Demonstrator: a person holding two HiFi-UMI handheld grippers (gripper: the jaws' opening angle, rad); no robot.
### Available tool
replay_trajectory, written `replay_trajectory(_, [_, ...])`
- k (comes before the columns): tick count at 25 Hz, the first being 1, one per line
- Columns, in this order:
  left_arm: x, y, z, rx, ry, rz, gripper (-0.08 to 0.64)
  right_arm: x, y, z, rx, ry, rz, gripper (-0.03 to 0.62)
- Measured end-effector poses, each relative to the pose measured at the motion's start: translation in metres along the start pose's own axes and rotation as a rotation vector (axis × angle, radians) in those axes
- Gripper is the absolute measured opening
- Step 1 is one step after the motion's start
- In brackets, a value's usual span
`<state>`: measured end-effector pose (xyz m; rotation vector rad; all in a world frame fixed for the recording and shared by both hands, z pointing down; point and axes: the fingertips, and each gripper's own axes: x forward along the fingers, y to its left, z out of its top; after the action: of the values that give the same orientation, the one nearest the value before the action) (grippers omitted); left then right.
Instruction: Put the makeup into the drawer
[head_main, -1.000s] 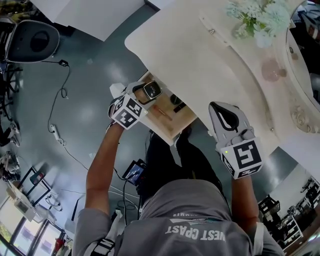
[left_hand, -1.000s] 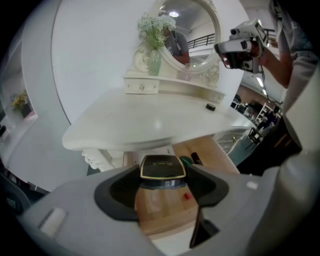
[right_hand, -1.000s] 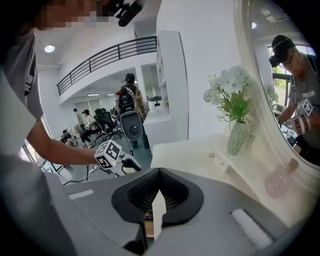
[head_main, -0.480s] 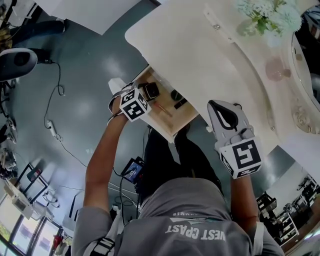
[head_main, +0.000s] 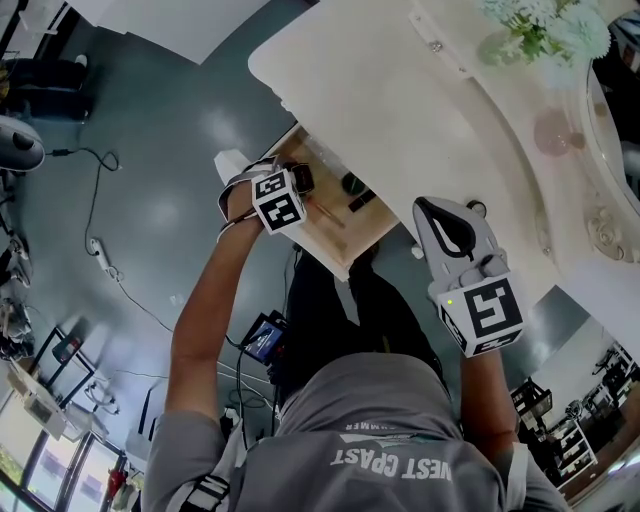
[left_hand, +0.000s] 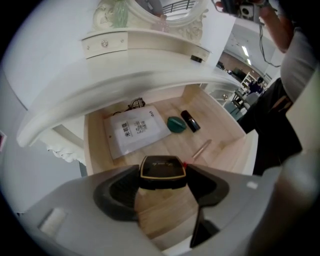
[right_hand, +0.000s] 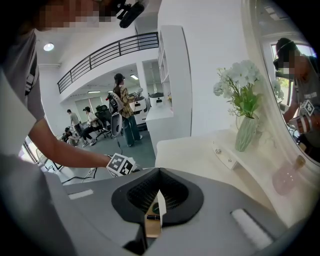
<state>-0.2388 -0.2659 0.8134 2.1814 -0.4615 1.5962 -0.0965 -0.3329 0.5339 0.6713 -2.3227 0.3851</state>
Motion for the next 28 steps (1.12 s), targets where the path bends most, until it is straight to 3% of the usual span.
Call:
replay_trajectory(8, [0.004, -0.005, -0.006, 0.051, 0.054, -0.021, 0.295, -0.010, 0.006, 0.005, -0.011, -0.009, -0.010, 0.002])
replay_trajectory(16, [-0.004, -0.004, -0.015, 0.077, 0.094, 0.015, 0.295, -0.026, 0.012, 0.010, -0.035, -0.026, -0.020, 0.002])
replay_trajectory(22, [-0.025, -0.003, -0.005, 0.050, 0.046, 0.074, 0.290, -0.035, 0.023, 0.012, -0.051, -0.034, -0.008, 0.002])
replay_trajectory(28, [-0.083, -0.003, 0.016, 0.042, -0.042, 0.174, 0.248, -0.052, 0.035, 0.034, -0.096, -0.078, -0.003, 0.002])
